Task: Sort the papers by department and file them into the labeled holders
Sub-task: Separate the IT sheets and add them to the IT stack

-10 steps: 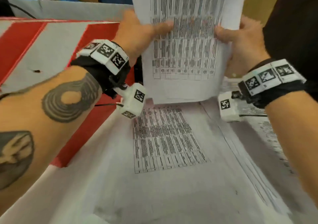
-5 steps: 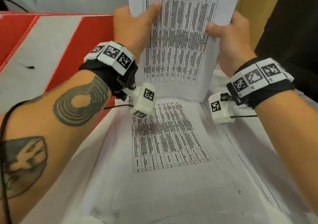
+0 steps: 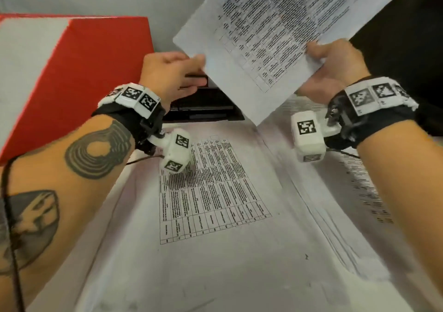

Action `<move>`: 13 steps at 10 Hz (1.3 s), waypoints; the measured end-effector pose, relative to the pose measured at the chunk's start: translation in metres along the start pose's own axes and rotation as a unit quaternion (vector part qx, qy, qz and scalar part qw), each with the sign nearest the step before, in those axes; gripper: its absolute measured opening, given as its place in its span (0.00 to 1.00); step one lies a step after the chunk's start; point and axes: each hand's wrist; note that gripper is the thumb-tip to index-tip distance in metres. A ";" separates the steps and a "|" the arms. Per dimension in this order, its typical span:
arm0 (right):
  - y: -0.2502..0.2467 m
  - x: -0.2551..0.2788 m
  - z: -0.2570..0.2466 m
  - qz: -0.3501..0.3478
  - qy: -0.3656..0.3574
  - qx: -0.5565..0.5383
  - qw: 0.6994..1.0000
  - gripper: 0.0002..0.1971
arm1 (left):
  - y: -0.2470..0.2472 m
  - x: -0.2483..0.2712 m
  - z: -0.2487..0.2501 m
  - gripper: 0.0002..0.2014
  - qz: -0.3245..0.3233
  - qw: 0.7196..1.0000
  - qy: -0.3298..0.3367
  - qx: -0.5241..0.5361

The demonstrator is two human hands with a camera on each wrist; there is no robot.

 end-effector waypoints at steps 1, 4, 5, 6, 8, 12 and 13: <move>-0.011 -0.001 0.006 -0.011 0.033 0.007 0.999 0.26 | 0.037 0.001 -0.001 0.19 -0.046 0.990 -0.075 0.107; -0.083 0.000 -0.001 -0.192 0.031 0.608 0.770 0.17 | 0.042 -0.019 0.001 0.19 0.100 0.969 -0.075 -0.212; -0.098 0.000 -0.009 -0.304 0.093 0.804 0.502 0.35 | 0.029 -0.028 -0.005 0.24 0.090 0.966 -0.066 -0.231; -0.100 0.003 0.002 -0.316 0.098 0.830 0.450 0.44 | 0.035 -0.035 -0.013 0.23 0.062 0.974 -0.075 -0.204; -0.095 0.008 0.007 -0.304 0.064 0.852 0.421 0.40 | 0.045 -0.038 -0.030 0.30 -0.007 0.981 -0.093 -0.171; -0.132 0.016 -0.042 -0.357 -0.052 0.661 0.659 0.27 | 0.075 -0.019 -0.035 0.20 -0.155 0.962 -0.156 -0.163; -0.133 0.018 -0.047 -0.373 -0.059 0.639 0.670 0.25 | 0.105 -0.012 -0.043 0.20 -0.188 0.958 -0.171 -0.133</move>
Point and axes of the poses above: each hand's wrist, its own x-axis away from the middle knuckle, its own y-axis out of the palm, z = x × y, and after that the axes turned 4 degrees about -y, right-handed
